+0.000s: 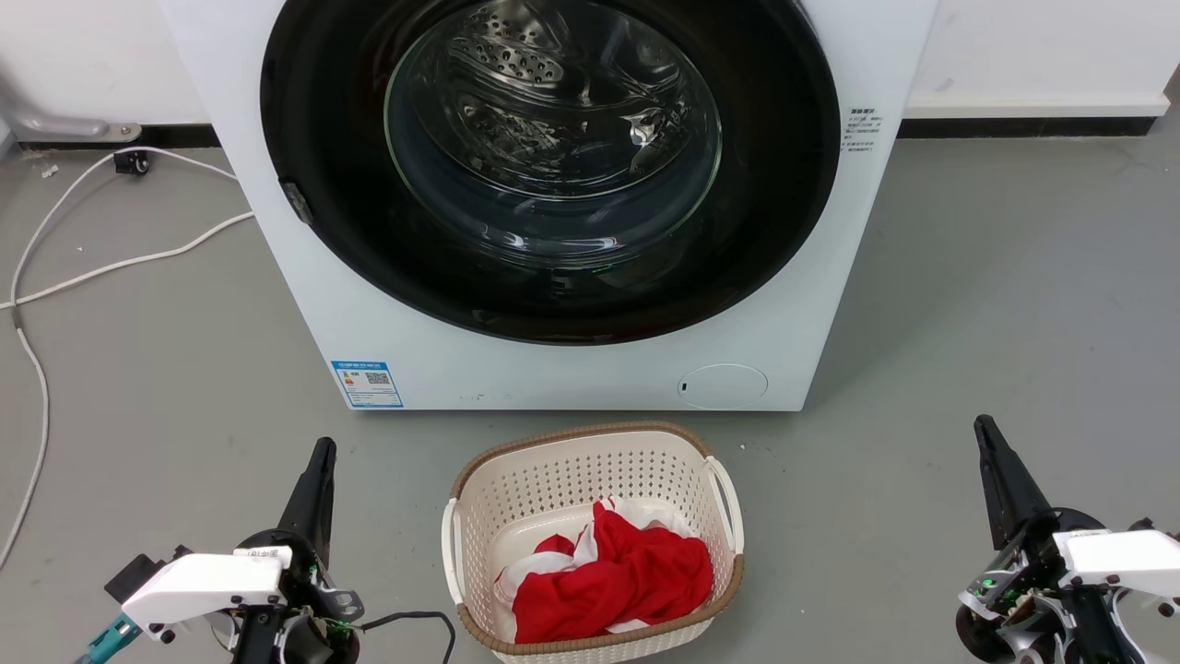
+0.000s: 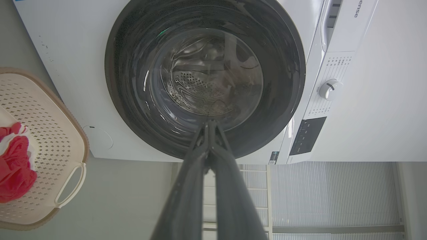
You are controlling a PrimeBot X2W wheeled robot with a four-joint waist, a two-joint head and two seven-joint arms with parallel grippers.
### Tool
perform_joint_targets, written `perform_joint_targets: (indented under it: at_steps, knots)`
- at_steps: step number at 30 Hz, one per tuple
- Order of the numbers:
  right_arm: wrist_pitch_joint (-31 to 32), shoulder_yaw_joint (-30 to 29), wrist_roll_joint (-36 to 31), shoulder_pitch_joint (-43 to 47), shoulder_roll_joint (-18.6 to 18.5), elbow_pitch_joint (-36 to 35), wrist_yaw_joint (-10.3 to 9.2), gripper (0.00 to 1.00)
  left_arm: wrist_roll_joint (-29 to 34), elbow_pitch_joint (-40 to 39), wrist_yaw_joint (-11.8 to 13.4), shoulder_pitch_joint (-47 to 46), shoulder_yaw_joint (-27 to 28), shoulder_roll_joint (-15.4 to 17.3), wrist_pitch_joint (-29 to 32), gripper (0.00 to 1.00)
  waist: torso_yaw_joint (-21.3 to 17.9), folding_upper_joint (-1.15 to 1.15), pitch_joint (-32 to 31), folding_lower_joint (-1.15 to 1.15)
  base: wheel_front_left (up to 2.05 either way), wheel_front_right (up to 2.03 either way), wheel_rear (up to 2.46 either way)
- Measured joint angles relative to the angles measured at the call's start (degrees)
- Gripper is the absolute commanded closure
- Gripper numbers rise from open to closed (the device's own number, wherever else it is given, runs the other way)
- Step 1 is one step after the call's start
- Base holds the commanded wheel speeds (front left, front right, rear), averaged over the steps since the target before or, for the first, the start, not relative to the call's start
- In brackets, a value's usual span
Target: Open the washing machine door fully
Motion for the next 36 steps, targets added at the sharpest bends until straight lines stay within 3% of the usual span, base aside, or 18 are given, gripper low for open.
perform_joint_targets:
  at_steps: [19,20,28,36]
  knots:
    - [0.0,-0.1,0.0,0.1,0.1,0.2,0.01,1.00,0.0,0.2,0.0,0.1,0.0,0.0,0.0,1.00,0.0,0.00,0.0,0.00,0.00,0.00,0.00]
    - [0.0,-0.1,0.0,0.4,0.1,0.5,0.00,0.00,0.0,0.6,0.0,0.3,-0.1,-0.1,0.0,0.00,0.0,0.00,0.0,0.00,0.00,0.00,0.00]
    - [-1.9,0.5,-0.4,1.8,0.2,0.5,0.00,0.00,0.6,0.7,0.1,1.4,-1.6,-0.3,-1.9,0.00,0.0,0.00,0.0,0.00,0.00,0.00,0.00]
    - [-4.1,0.0,-7.5,2.6,0.3,-1.7,0.00,0.00,6.0,-1.9,0.1,1.1,-2.1,-0.3,-4.1,0.00,-0.1,0.00,0.0,0.00,0.00,0.00,0.00]
